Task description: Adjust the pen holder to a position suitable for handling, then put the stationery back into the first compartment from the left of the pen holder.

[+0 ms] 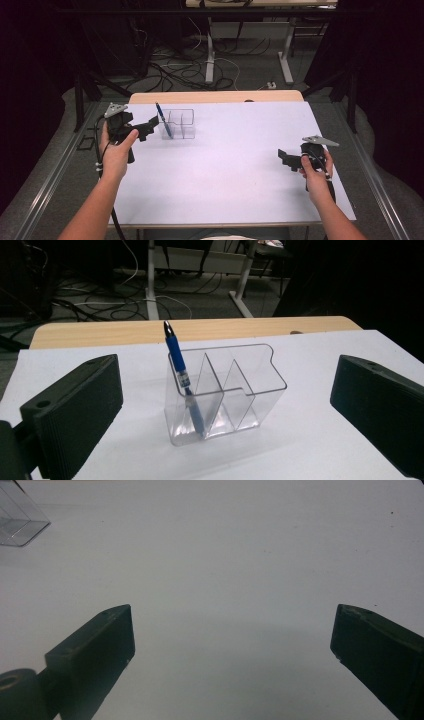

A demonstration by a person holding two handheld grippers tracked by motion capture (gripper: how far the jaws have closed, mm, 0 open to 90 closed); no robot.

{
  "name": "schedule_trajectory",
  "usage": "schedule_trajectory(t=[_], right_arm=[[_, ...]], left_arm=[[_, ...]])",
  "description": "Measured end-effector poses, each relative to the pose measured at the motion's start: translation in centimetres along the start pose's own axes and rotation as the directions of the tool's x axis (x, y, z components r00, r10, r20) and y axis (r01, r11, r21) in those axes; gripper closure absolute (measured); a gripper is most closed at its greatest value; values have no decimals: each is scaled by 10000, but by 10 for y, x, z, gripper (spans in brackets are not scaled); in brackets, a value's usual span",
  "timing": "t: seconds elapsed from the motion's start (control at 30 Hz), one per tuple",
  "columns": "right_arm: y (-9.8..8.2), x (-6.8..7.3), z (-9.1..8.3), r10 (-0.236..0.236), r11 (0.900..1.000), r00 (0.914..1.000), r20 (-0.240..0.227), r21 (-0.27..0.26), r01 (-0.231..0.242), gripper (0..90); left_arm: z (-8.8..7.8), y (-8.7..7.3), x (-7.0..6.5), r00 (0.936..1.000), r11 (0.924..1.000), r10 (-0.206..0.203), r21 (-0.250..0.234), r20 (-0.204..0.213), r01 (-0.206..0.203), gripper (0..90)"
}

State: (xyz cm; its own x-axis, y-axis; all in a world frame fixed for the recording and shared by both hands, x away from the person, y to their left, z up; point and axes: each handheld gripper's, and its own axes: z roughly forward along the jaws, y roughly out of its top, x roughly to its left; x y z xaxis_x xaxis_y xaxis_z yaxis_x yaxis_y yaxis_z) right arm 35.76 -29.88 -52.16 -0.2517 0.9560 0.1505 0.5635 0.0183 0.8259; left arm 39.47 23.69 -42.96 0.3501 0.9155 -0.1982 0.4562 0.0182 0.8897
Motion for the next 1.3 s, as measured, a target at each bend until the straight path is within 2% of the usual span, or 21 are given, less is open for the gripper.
schedule_trajectory(t=[0.17, 0.33, 0.5, 0.7, 0.97, 1.3], right_arm=[[0, -1, 0, -41, 10000, 10000, -11, -6, 41, 36], [-1, 0, 0, -66, 10000, 10000, 21, 16, 66, 36], [-1, 0, 0, -62, 10000, 10000, 34, 57, 62, 36], [0, 1, 0, -70, 10000, 10000, 6, 7, 70, 36], [1, 0, -1, -15, 10000, 10000, -8, -19, 15, 36], [1, 0, 0, -57, 10000, 10000, -29, 2, 57, 36]], left_arm=[[-5, -12, 0, 9999, 10000, 14, -88, 158, -12, 4], [-11, -25, -1, 9978, 9987, 509, 7, 427, -510, 4], [-13, -39, -3, 9949, 9974, 716, -58, 715, -713, 4], [-15, -57, -3, 9911, 9963, 829, 157, 1039, -850, 4], [-21, -81, 0, 9904, 9947, 774, 592, 1146, -846, 5], [-23, -98, 12, 9945, 9944, 587, 824, 865, -659, 8]])
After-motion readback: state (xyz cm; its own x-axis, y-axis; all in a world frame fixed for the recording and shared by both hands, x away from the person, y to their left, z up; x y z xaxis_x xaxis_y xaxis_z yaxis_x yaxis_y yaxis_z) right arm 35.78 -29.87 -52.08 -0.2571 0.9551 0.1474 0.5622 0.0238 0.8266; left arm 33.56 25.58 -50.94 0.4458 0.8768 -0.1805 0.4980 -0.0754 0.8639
